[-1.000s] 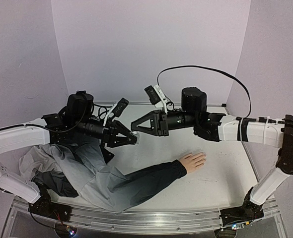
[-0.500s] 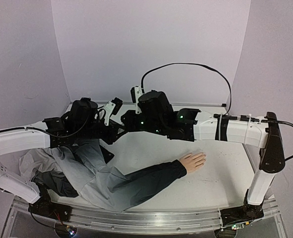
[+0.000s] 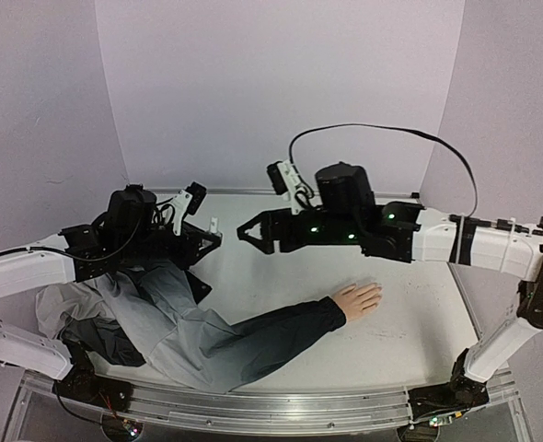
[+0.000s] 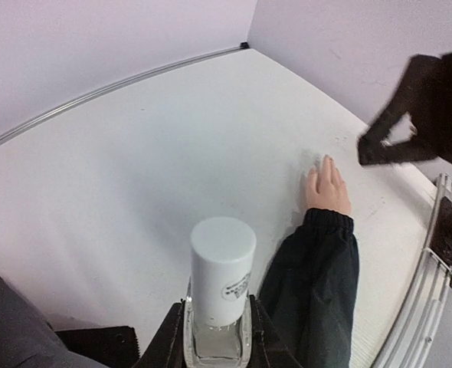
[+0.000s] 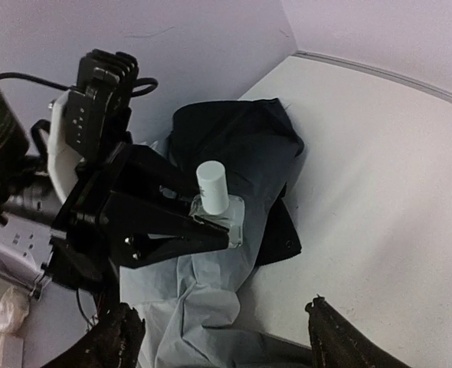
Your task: Paint the nails
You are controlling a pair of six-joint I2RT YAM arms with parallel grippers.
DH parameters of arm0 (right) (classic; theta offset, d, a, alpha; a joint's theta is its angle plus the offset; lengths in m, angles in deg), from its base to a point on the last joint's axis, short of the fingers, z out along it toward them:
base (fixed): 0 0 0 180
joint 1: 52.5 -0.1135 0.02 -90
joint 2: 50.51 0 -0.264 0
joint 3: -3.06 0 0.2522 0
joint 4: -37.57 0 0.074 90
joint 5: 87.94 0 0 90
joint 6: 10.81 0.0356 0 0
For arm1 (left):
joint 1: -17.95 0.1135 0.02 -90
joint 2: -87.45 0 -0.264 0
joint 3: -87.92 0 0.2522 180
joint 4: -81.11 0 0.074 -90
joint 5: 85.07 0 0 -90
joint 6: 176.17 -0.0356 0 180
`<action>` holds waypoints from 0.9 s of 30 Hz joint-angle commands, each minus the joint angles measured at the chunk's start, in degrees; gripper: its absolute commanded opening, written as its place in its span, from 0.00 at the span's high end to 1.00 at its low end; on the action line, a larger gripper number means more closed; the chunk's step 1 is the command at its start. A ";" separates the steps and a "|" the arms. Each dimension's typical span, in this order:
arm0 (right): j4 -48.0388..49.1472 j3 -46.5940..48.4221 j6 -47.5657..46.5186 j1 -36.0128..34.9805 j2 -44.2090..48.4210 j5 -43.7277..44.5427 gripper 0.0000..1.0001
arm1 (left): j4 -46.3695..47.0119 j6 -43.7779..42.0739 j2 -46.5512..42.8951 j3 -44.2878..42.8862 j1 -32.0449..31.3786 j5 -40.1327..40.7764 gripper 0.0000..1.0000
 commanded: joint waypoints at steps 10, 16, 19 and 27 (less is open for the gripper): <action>34.57 -11.67 6.33 9.72 4.49 -51.13 0.29 | 3.69 -1.68 3.17 -9.21 0.05 -58.05 1.00; 35.98 -9.64 4.87 7.01 2.35 -52.91 0.43 | 4.10 -1.15 6.03 -11.05 -0.45 -59.85 1.00; 36.08 -8.88 4.37 6.89 1.51 -53.11 0.53 | 4.30 -1.03 7.28 -11.75 -0.58 -60.34 1.00; 36.78 -7.81 3.90 6.93 -0.24 -53.68 0.62 | 4.41 -0.92 9.13 -12.27 -0.58 -61.87 1.00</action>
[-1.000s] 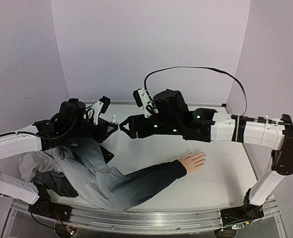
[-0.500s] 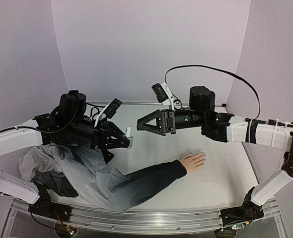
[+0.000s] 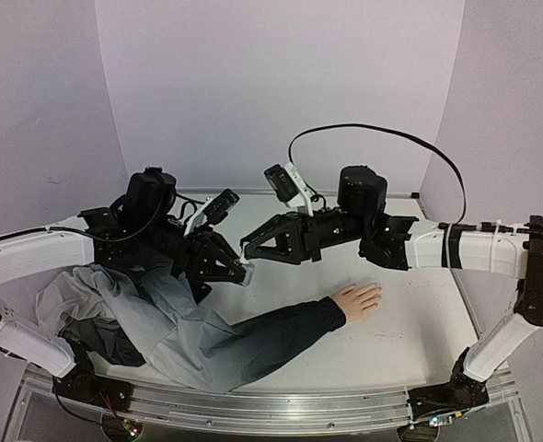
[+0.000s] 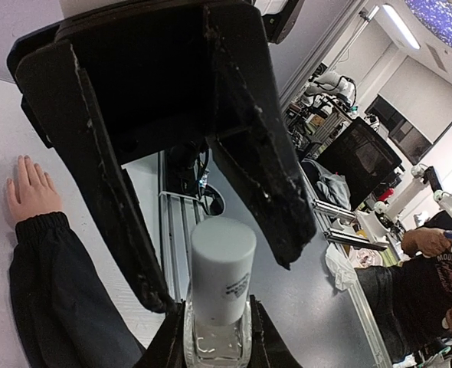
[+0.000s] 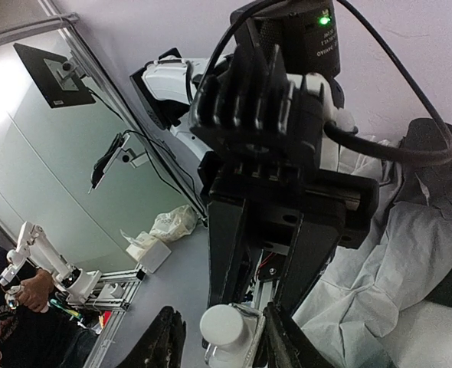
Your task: Paint the nails
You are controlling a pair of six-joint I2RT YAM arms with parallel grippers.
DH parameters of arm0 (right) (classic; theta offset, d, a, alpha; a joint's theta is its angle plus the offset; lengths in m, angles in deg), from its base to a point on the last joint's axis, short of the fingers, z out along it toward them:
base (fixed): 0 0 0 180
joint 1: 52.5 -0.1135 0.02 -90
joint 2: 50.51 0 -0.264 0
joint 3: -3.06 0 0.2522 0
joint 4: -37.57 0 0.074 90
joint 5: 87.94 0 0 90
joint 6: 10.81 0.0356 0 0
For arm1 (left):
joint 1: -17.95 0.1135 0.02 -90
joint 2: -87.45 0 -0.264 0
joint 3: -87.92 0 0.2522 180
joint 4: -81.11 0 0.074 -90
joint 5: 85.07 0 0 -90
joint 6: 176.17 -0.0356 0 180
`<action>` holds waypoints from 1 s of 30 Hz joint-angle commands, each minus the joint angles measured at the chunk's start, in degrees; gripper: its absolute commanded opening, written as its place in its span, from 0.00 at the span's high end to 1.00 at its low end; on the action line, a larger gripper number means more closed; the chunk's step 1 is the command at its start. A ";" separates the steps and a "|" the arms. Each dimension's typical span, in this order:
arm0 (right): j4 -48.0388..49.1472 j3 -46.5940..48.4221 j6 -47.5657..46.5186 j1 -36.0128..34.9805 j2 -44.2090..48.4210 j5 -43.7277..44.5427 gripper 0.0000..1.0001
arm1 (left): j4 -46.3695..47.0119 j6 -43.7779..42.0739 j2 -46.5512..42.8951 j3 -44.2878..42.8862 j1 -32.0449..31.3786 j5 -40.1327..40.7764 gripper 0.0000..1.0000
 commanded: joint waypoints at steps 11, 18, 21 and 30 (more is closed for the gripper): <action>5.37 1.89 -0.50 -0.07 -0.96 -3.03 1.00 | 2.90 0.39 1.37 -4.19 -0.19 2.34 1.00; -4.86 -0.80 -4.06 -1.30 0.71 16.52 1.00 | 2.60 1.76 -2.66 0.29 -0.69 64.39 1.00; -21.03 4.20 -0.49 -5.17 -0.39 55.35 1.00 | 1.84 5.43 -1.57 0.04 -0.81 82.95 1.00; -34.54 18.29 3.41 -15.73 -5.32 82.34 1.00 | 2.00 3.07 2.75 -3.32 -1.24 67.08 1.00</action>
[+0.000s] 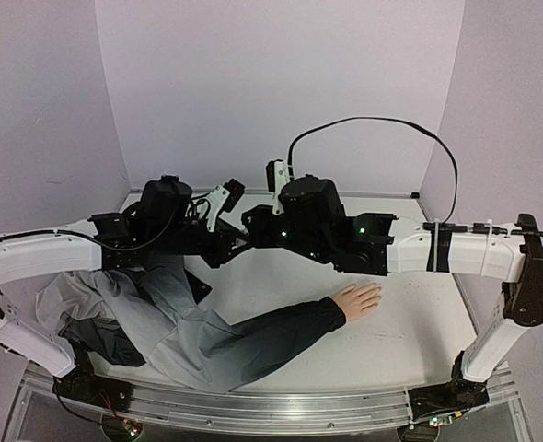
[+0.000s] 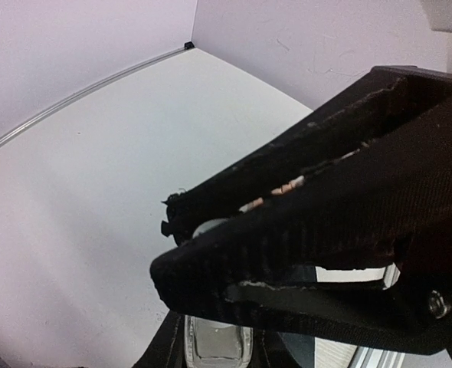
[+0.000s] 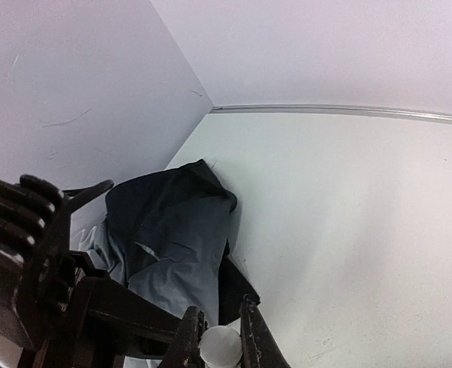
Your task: Paint the nails
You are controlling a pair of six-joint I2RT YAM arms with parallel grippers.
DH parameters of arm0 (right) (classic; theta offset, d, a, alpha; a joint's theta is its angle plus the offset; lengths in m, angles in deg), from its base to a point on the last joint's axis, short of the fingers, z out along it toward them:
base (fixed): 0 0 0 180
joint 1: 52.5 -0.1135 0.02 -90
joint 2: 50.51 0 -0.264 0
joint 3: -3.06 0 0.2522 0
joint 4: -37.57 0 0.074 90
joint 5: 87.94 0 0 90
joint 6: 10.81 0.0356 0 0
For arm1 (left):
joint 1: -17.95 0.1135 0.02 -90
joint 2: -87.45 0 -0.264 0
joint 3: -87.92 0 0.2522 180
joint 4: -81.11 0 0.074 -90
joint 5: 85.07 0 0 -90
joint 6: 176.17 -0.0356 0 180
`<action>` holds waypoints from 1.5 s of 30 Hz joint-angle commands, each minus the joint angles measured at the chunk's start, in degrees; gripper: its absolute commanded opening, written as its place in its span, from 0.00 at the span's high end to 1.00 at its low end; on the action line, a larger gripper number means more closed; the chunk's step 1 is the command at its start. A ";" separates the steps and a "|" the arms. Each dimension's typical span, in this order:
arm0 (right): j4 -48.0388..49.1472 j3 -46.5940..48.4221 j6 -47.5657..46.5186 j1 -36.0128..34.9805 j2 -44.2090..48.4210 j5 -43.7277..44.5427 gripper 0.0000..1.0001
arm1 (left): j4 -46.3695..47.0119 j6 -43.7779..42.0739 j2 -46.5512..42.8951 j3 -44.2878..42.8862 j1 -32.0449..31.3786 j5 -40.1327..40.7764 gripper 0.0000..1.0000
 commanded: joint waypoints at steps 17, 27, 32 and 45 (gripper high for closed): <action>2.30 -6.89 -12.42 8.16 14.59 -40.99 0.06 | 2.42 -10.58 -15.22 9.62 4.23 -16.54 1.00; 6.00 -4.79 -14.78 8.54 8.65 -59.43 0.24 | 2.33 -11.51 -12.89 6.45 4.16 -38.79 1.00; 6.10 -3.87 -15.82 8.53 6.61 -61.82 0.45 | 2.33 -10.93 -11.42 5.53 4.15 -42.46 1.00; 4.78 -2.25 -17.88 8.54 4.54 -66.03 0.68 | 2.33 -11.23 -7.98 3.30 4.15 -44.32 1.00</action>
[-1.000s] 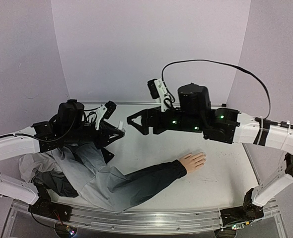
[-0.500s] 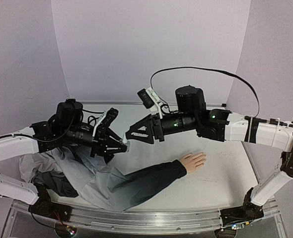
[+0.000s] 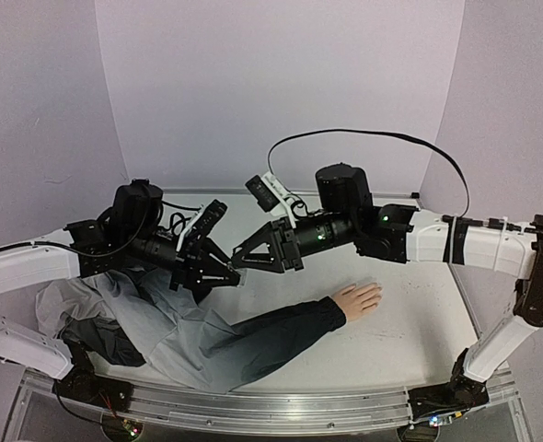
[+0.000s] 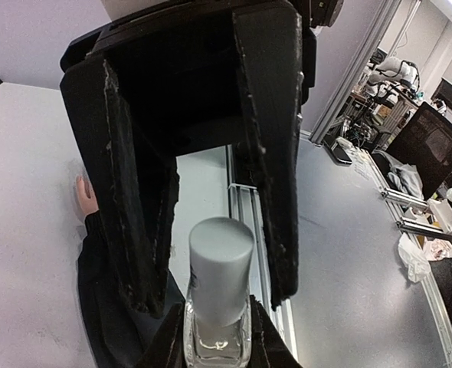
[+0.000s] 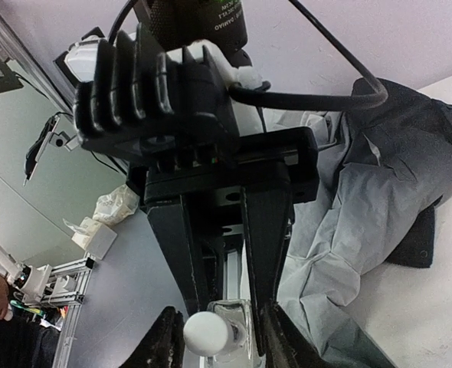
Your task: Paint the nails
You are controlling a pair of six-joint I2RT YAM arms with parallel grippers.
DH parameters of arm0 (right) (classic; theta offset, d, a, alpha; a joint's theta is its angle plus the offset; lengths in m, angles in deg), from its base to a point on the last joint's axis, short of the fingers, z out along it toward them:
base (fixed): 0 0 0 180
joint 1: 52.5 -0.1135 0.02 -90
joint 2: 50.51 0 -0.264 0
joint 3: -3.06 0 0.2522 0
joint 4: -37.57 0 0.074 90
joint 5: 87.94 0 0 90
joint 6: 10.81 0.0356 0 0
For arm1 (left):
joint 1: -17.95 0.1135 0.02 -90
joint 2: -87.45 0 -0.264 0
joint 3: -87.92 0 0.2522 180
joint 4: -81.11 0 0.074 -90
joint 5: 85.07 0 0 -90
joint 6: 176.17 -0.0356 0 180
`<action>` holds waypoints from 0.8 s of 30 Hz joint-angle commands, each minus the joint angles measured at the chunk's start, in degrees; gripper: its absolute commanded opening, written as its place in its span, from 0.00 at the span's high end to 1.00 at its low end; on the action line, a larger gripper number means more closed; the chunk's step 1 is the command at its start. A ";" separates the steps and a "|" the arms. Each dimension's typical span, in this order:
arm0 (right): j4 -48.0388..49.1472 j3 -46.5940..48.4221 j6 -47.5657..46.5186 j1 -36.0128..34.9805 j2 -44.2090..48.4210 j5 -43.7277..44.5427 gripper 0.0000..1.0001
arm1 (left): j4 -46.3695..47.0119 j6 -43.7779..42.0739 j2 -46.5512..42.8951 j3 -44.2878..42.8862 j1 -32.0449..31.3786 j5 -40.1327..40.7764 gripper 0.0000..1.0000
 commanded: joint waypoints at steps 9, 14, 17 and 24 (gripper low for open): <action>-0.01 1.19 -3.25 0.00 2.96 6.39 1.00 | 1.46 0.28 -0.51 -2.85 0.00 11.93 0.57; -6.70 -2.31 -1.07 0.82 6.65 41.93 1.00 | 0.80 0.91 -4.19 -0.17 0.13 34.82 0.01; -7.91 -8.69 5.77 6.25 9.87 58.22 1.00 | 0.76 1.44 -6.48 0.85 0.26 42.82 0.01; -7.30 -25.53 16.83 29.15 14.01 72.44 1.00 | 0.77 1.79 -11.54 2.79 0.35 45.82 0.01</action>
